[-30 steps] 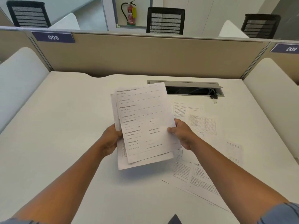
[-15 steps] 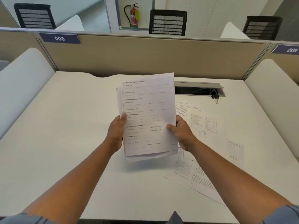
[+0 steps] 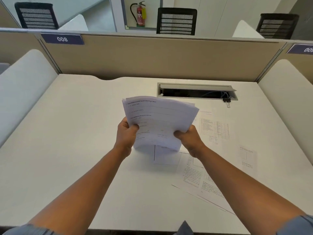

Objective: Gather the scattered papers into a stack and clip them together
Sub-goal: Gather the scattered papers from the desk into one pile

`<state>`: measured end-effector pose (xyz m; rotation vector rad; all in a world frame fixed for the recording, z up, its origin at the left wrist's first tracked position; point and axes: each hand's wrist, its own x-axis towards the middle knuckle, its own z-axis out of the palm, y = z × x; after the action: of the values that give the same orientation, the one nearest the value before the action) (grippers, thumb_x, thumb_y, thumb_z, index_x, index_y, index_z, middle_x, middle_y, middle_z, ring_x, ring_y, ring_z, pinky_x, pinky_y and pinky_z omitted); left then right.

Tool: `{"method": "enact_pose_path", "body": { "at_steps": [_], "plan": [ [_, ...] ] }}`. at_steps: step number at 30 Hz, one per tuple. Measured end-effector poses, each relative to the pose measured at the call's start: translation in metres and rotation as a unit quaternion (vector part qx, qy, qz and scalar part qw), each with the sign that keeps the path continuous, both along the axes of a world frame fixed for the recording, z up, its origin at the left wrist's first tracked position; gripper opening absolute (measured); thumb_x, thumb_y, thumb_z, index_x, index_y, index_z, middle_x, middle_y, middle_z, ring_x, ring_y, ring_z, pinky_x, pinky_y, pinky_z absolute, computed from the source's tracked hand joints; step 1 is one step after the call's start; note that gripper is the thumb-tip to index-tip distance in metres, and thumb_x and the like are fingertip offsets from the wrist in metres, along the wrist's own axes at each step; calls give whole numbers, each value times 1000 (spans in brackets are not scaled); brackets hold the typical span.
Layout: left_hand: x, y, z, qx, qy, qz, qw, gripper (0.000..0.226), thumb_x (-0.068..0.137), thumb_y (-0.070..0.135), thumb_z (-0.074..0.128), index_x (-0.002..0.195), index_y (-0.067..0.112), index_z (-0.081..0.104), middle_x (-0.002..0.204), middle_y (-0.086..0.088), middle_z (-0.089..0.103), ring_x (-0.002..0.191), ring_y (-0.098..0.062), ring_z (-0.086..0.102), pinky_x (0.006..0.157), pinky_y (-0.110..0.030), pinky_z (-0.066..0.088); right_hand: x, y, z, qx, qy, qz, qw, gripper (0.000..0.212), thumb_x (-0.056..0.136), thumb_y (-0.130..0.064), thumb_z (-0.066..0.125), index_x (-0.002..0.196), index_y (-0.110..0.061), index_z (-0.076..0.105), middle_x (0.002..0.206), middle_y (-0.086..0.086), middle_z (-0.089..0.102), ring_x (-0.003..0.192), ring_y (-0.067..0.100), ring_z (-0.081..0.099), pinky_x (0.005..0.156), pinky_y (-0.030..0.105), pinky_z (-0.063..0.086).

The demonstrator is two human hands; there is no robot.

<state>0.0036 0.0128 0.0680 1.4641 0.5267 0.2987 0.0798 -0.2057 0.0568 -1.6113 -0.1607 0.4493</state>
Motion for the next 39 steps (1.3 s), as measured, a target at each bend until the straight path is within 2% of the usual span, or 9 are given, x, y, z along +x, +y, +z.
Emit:
{"method": "enact_pose_path", "body": {
  "at_steps": [2,5,8,10,20,27,32,36,39],
  "plan": [
    [0,-1,1,7,3,4,1000,38,89,-10,46,94,18,70,99,-5,72,96,-26,66,88,-52,58,0,2,1,0,-2,-5,1000,36,83,8,67,102,-22,70,105,15,71,106,35,66,93,53,59],
    [1,2,4,12,-3,15,1000,34,84,-5,49,88,21,71,97,-6,72,93,-28,65,86,-55,58,1,3,6,19,-6,-5,1000,38,84,8,68,104,-24,70,103,8,71,106,32,67,90,49,61],
    [1,3,4,11,3,14,1000,39,88,-11,47,88,20,71,94,-4,72,89,-25,65,85,-51,58,1,2,8,18,3,9,1000,39,73,-7,71,109,-23,70,107,9,71,107,30,68,90,47,61],
    [0,2,-2,17,27,4,999,43,89,-15,46,91,20,72,97,-4,73,93,-27,65,88,-53,58,-1,2,4,3,15,18,1000,42,70,-9,71,110,-24,69,109,9,71,108,30,67,94,52,59],
    [-4,-1,-10,20,48,11,999,43,88,-16,44,88,19,69,91,-3,70,87,-24,63,82,-46,57,-2,3,-3,-19,31,16,999,44,71,-6,65,111,-23,71,112,14,72,110,36,66,97,62,54],
    [-3,0,-13,41,51,-6,998,44,87,-17,40,90,15,70,91,-4,69,88,-25,63,80,-44,58,1,4,-5,-19,22,11,1000,46,74,-7,64,117,-20,67,114,15,68,111,34,64,94,53,59],
    [-2,1,-18,27,69,-3,997,44,83,-18,41,87,15,70,90,-3,70,88,-27,62,81,-43,56,3,5,-12,-42,37,31,998,44,86,9,61,115,-24,65,114,11,68,112,31,63,99,53,56],
    [0,5,-22,13,61,-8,998,40,84,-16,44,88,14,70,91,-4,71,89,-29,62,85,-49,56,7,6,-13,-44,41,28,998,43,87,9,61,110,-27,66,112,12,68,110,30,63,97,51,57],
    [-2,7,-26,3,71,-40,997,39,86,-12,49,96,17,73,94,-2,75,94,-30,66,88,-48,56,6,4,-18,-47,59,33,997,41,87,7,62,111,-27,65,113,10,69,110,30,63,99,51,56]
  ]
}}
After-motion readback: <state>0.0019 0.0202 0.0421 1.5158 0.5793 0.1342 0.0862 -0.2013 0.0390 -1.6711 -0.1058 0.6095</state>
